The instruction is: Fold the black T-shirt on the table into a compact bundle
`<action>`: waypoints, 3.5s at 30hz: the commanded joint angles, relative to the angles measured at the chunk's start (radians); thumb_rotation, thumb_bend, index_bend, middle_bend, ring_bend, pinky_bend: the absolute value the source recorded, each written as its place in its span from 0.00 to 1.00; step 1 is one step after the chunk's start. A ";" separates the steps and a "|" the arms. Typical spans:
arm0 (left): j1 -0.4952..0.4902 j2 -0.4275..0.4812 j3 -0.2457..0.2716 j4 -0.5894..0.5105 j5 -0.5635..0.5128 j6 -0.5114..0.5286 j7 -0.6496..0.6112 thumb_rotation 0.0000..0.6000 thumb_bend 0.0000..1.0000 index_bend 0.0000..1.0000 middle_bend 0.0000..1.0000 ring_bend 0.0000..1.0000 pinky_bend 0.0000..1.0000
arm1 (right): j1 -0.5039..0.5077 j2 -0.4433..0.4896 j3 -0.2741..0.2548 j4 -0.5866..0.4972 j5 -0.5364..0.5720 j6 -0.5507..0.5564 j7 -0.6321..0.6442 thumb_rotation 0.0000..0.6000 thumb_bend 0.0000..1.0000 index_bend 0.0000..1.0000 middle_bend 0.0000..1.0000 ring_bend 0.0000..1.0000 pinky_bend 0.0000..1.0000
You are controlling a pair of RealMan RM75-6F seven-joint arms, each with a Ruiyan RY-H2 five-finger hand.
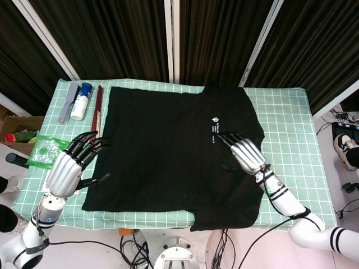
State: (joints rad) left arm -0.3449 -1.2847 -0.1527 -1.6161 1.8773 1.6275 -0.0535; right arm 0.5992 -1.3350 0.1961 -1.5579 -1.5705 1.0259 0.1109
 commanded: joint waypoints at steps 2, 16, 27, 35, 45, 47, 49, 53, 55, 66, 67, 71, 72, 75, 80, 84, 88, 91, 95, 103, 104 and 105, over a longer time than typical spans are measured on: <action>-0.011 -0.003 0.000 0.011 -0.012 -0.013 -0.002 1.00 0.03 0.25 0.22 0.14 0.20 | 0.017 -0.011 -0.002 0.015 0.009 -0.007 0.006 1.00 0.20 0.09 0.21 0.13 0.23; 0.104 0.087 0.128 0.020 -0.176 -0.086 0.045 1.00 0.03 0.26 0.22 0.14 0.20 | -0.160 0.146 -0.101 -0.044 -0.003 0.226 -0.012 1.00 0.20 0.11 0.24 0.14 0.26; 0.214 -0.035 0.300 0.149 -0.175 -0.166 0.062 1.00 0.14 0.31 0.22 0.14 0.20 | -0.307 0.263 -0.131 -0.094 0.005 0.403 -0.015 1.00 0.20 0.12 0.24 0.14 0.26; 0.230 -0.127 0.314 0.224 -0.164 -0.187 0.075 1.00 0.15 0.33 0.22 0.14 0.20 | -0.319 0.257 -0.132 -0.097 -0.027 0.425 -0.010 1.00 0.20 0.12 0.24 0.14 0.26; 0.222 -0.191 0.290 0.288 -0.179 -0.208 0.095 1.00 0.15 0.40 0.22 0.14 0.20 | -0.337 0.240 -0.133 -0.079 -0.023 0.432 -0.006 1.00 0.20 0.12 0.23 0.14 0.26; 0.221 -0.193 0.283 0.293 -0.185 -0.207 0.089 1.00 0.17 0.41 0.23 0.14 0.20 | -0.340 0.239 -0.133 -0.076 -0.020 0.431 -0.004 1.00 0.20 0.12 0.23 0.14 0.26; 0.218 -0.191 0.280 0.296 -0.193 -0.216 0.092 1.00 0.18 0.41 0.23 0.14 0.20 | -0.343 0.238 -0.133 -0.073 -0.019 0.432 -0.001 1.00 0.20 0.12 0.23 0.14 0.26; 0.212 -0.184 0.286 0.296 -0.202 -0.242 0.088 1.00 0.18 0.41 0.23 0.14 0.20 | -0.352 0.236 -0.132 -0.066 -0.015 0.439 0.008 1.00 0.20 0.12 0.23 0.14 0.26; 0.212 -0.182 0.286 0.292 -0.207 -0.247 0.083 1.00 0.18 0.41 0.23 0.14 0.20 | -0.355 0.235 -0.131 -0.064 -0.015 0.441 0.012 1.00 0.20 0.12 0.23 0.14 0.26; 0.203 -0.235 0.280 0.352 -0.197 -0.245 0.044 1.00 0.30 0.51 0.23 0.14 0.20 | -0.365 0.227 -0.130 -0.051 -0.017 0.443 0.033 1.00 0.20 0.12 0.23 0.14 0.26; 0.203 -0.241 0.280 0.361 -0.196 -0.242 0.032 1.00 0.34 0.54 0.23 0.14 0.20 | -0.366 0.226 -0.131 -0.050 -0.016 0.441 0.035 1.00 0.20 0.12 0.23 0.14 0.26; 0.204 -0.267 0.275 0.403 -0.184 -0.218 0.015 1.00 0.40 0.58 0.25 0.14 0.21 | -0.368 0.197 -0.155 -0.032 -0.034 0.424 0.071 1.00 0.22 0.13 0.23 0.14 0.26; 0.205 -0.274 0.273 0.411 -0.179 -0.207 0.007 1.00 0.41 0.59 0.25 0.14 0.21 | -0.367 0.186 -0.176 -0.017 -0.052 0.407 0.079 1.00 0.23 0.14 0.23 0.14 0.26; 0.206 -0.293 0.267 0.437 -0.169 -0.179 -0.019 1.00 0.45 0.59 0.25 0.14 0.21 | -0.381 0.137 -0.216 0.037 -0.093 0.410 0.086 1.00 0.24 0.17 0.24 0.14 0.26; 0.199 -0.296 0.266 0.446 -0.157 -0.168 -0.018 1.00 0.46 0.61 0.26 0.15 0.21 | -0.408 0.086 -0.255 0.123 -0.170 0.469 0.081 1.00 0.30 0.25 0.25 0.14 0.26; 0.193 -0.293 0.263 0.435 -0.160 -0.167 -0.029 1.00 0.46 0.62 0.26 0.15 0.21 | -0.428 0.029 -0.291 0.247 -0.231 0.500 0.037 1.00 0.30 0.38 0.27 0.14 0.26; 0.189 -0.292 0.263 0.425 -0.165 -0.175 -0.030 1.00 0.46 0.61 0.26 0.15 0.21 | -0.436 -0.024 -0.322 0.350 -0.244 0.482 0.068 1.00 0.28 0.42 0.28 0.14 0.26; 0.185 -0.293 0.263 0.421 -0.168 -0.182 -0.034 1.00 0.46 0.61 0.26 0.15 0.21 | -0.434 -0.072 -0.341 0.417 -0.247 0.453 0.099 1.00 0.21 0.42 0.28 0.14 0.25; 0.183 -0.290 0.264 0.412 -0.173 -0.189 -0.038 1.00 0.46 0.61 0.26 0.15 0.21 | -0.433 -0.139 -0.346 0.510 -0.255 0.455 0.126 1.00 0.18 0.42 0.27 0.14 0.24; 0.181 -0.287 0.261 0.401 -0.180 -0.185 -0.049 1.00 0.47 0.61 0.26 0.15 0.21 | -0.404 -0.216 -0.355 0.605 -0.274 0.441 0.163 1.00 0.20 0.43 0.28 0.14 0.22; 0.181 -0.287 0.261 0.401 -0.181 -0.185 -0.052 1.00 0.47 0.61 0.26 0.15 0.21 | -0.401 -0.223 -0.355 0.610 -0.276 0.441 0.166 1.00 0.23 0.43 0.28 0.14 0.22; 0.181 -0.287 0.260 0.400 -0.181 -0.183 -0.059 1.00 0.47 0.61 0.26 0.15 0.21 | -0.396 -0.232 -0.356 0.617 -0.279 0.442 0.171 1.00 0.28 0.45 0.28 0.14 0.22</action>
State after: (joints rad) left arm -0.1640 -1.5717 0.1079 -1.2154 1.6967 1.4430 -0.1095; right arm 0.1969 -1.5589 -0.1585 -0.9472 -1.8451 1.4677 0.2762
